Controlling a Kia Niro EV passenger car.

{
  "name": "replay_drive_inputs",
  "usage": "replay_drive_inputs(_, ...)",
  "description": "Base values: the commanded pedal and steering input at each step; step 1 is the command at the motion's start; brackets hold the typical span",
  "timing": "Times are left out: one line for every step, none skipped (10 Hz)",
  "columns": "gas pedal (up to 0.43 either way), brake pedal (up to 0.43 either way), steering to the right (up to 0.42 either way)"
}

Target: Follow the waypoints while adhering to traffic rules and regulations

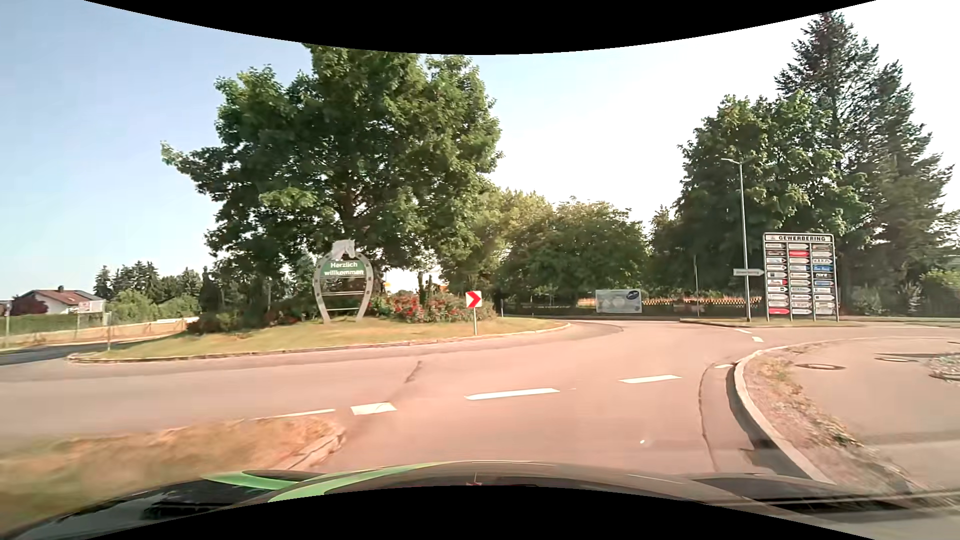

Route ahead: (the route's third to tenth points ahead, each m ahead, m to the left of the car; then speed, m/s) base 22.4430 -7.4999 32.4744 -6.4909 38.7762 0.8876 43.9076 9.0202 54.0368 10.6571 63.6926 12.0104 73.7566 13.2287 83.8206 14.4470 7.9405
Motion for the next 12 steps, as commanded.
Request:
replay_drive_inputs(0.0,0.128,0.164)
replay_drive_inputs(0.0,0.122,0.176)
replay_drive_inputs(0.0,0.122,0.184)
replay_drive_inputs(0.0,0.104,0.194)
replay_drive_inputs(0.0,0.098,0.204)
replay_drive_inputs(0.0,0.091,0.216)
replay_drive_inputs(0.0,0.079,0.224)
replay_drive_inputs(0.0,0.037,0.227)
replay_drive_inputs(0.0,0.0,0.226)
replay_drive_inputs(0.0,0.0,0.222)
replay_drive_inputs(0.0,0.0,0.206)
replay_drive_inputs(0.0,0.0,0.187)
